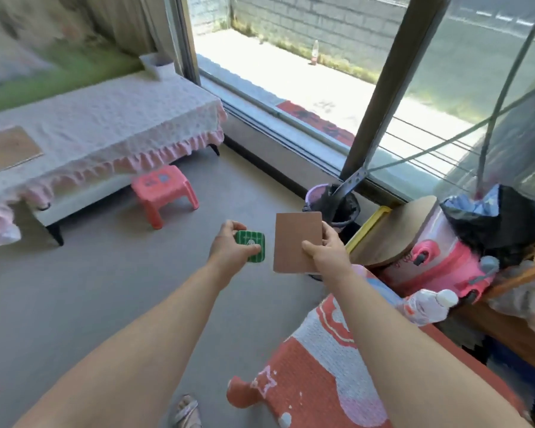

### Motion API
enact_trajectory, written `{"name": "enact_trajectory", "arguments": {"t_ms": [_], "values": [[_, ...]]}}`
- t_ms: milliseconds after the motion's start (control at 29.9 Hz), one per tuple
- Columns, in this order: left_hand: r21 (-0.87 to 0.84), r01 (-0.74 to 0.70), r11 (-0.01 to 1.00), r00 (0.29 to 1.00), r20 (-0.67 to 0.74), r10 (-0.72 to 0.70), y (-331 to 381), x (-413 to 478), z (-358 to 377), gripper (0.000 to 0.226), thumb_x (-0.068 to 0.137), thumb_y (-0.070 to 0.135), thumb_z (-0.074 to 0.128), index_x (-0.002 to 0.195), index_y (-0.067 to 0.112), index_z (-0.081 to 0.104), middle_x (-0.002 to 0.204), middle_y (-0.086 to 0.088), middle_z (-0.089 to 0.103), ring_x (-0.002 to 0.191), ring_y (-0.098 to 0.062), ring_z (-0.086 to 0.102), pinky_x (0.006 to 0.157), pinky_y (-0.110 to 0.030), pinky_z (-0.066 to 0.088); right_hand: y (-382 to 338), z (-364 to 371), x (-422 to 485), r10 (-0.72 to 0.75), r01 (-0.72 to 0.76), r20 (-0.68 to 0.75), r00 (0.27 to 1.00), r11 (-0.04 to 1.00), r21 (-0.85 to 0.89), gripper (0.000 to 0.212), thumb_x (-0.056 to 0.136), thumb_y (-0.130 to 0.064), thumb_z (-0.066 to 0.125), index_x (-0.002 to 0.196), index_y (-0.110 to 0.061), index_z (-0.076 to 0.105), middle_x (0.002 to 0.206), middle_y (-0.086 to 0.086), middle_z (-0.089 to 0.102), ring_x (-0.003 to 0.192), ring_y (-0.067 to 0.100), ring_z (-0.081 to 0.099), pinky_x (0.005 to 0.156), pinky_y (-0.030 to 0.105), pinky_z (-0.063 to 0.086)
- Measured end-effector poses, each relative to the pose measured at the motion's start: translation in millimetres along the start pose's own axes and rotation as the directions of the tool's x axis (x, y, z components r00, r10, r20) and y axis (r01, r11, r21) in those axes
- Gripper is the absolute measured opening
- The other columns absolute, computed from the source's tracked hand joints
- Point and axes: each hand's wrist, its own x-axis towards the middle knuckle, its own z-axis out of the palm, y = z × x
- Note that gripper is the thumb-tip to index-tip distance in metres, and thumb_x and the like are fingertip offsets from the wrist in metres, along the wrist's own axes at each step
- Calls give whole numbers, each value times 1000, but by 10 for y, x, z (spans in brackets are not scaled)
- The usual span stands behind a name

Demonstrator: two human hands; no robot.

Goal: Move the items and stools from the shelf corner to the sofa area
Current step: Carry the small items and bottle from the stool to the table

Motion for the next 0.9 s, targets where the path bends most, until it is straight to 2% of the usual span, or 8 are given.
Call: {"name": "enact_trajectory", "arguments": {"t_ms": [100,268,401,535,702,803,870,903], "values": [[-49,-4,999,997,-72,1,-35,146,-507,39,76,2,70,102,17,46,107,-12,57,87,-26,56,69,-32,46,-172,520,103,12,-15,83,996,999,33,62,90,3,52,144,-16,30,123,10,55,109,29,57,76,37,53],[-64,-13,998,987,-161,3,-95,441,-1408,38,76,2,69,101,18,45,101,-8,54,82,-24,53,67,-30,45,-456,1461,295,13,-11,98,995,1000,-27,80,86,-3,58,149,-34,17,120,16,58,103,32,62,81,46,56],[-96,-28,995,973,-230,5,-90,723,-2225,37,77,1,68,101,17,44,99,-7,52,76,-20,52,58,-26,42,-766,2233,413,0,0,171,985,1000,-1,77,88,3,54,147,-36,23,106,12,58,91,30,61,65,40,56],[-120,-54,991,944,-331,12,-88,989,-3020,38,78,2,69,102,16,44,97,-5,52,82,-23,52,59,-26,44,-1042,3053,563,-31,35,259,965,999,-8,75,87,4,54,146,-32,26,106,12,60,94,34,63,75,50,56],[-169,-59,984,926,-377,-9,-98,1209,-3453,36,82,-3,65,104,13,42,88,1,46,70,-11,49,35,-11,41,-1217,3643,737,-31,53,323,946,997,-60,74,87,0,57,145,-35,28,106,12,60,96,34,64,79,48,56],[-151,-30,988,908,-417,-36,-109,1463,-3665,37,79,3,68,103,17,44,97,-3,51,81,-21,55,58,-27,54,-1335,3936,970,-37,70,360,932,994,-80,72,86,-1,58,144,-33,30,105,12,62,100,36,64,87,52,53],[-126,5,992,895,-443,-60,-92,1690,-3827,37,78,7,70,103,18,45,101,-2,52,90,-25,55,78,-37,52,-1422,4161,1204,-30,65,373,927,994,-84,70,87,-1,57,143,-31,31,97,9,62,95,33,64,88,52,53],[-128,11,992,889,-453,-68,-72,1818,-3892,37,78,8,71,103,18,45,102,-2,52,90,-24,55,78,-36,51,-1467,4266,1334,-24,64,381,924,994,-92,70,87,0,58,144,-31,30,95,8,62,94,32,64,89,51,53]]}}
